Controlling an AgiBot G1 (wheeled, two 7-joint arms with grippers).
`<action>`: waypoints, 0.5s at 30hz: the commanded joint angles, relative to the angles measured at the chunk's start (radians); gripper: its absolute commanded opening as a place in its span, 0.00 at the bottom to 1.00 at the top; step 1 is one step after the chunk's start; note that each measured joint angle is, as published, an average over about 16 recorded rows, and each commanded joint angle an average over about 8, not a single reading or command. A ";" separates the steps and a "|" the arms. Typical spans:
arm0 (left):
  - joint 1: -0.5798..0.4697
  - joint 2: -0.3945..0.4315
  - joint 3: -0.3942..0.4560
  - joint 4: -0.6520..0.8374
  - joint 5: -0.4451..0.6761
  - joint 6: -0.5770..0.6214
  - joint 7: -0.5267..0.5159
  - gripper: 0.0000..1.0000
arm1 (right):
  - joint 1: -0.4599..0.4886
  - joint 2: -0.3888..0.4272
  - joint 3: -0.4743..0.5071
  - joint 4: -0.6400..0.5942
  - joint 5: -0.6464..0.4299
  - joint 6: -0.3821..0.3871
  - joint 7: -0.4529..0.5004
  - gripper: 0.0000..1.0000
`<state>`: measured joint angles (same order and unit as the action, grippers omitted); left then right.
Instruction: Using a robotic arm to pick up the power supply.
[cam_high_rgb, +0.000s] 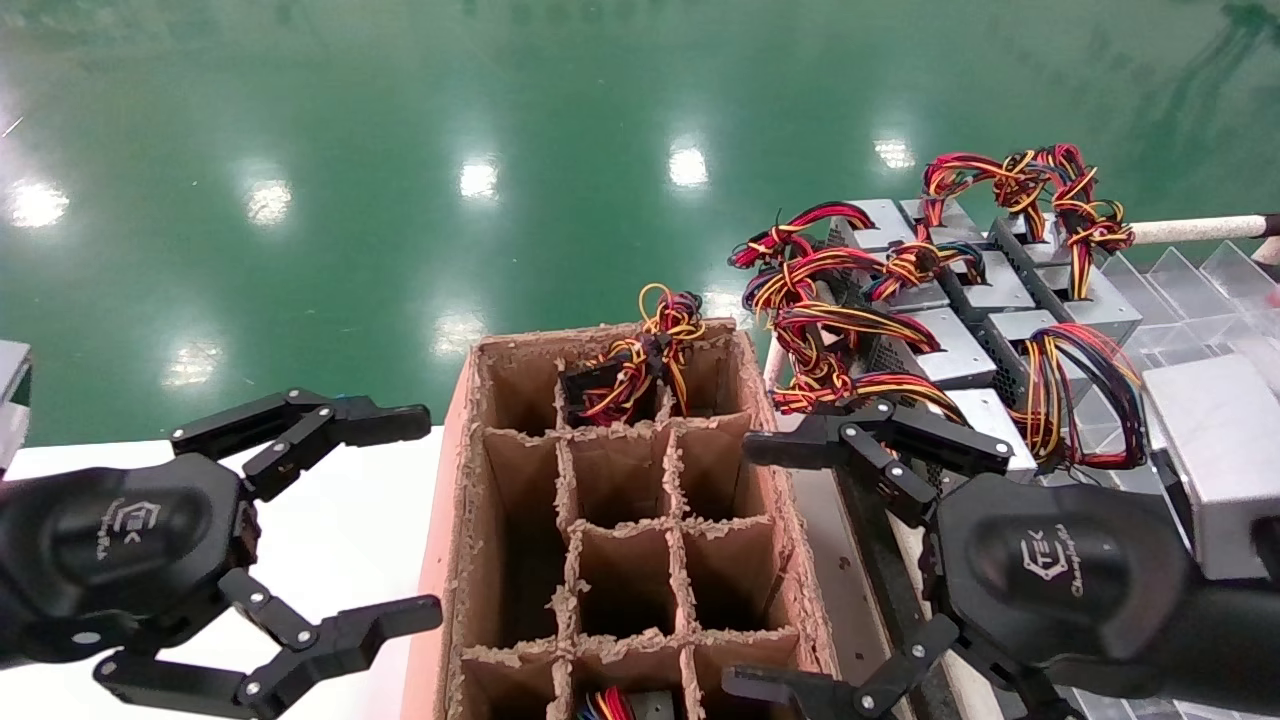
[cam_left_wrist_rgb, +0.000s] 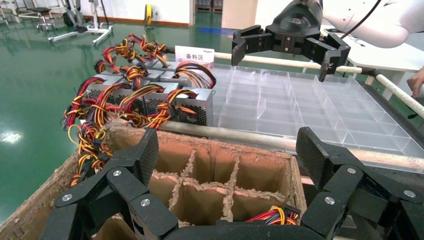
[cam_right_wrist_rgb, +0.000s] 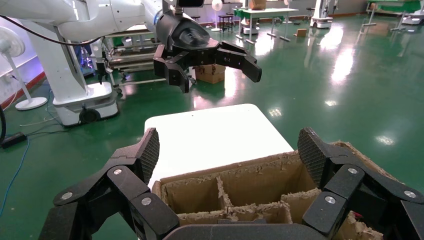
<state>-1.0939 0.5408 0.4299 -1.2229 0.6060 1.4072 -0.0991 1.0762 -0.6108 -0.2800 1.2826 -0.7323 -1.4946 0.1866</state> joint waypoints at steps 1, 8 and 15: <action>0.000 0.000 0.000 0.000 0.000 0.000 0.000 1.00 | 0.000 0.000 0.000 0.000 0.000 0.000 0.000 1.00; 0.000 0.000 0.000 0.000 0.000 0.000 0.000 1.00 | 0.000 0.000 0.000 0.000 0.000 0.000 0.000 1.00; 0.000 0.000 0.000 0.000 0.000 0.000 0.000 1.00 | 0.000 0.000 0.000 0.000 0.000 0.000 0.000 1.00</action>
<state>-1.0939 0.5408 0.4299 -1.2229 0.6060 1.4072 -0.0991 1.0762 -0.6108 -0.2800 1.2826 -0.7323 -1.4946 0.1866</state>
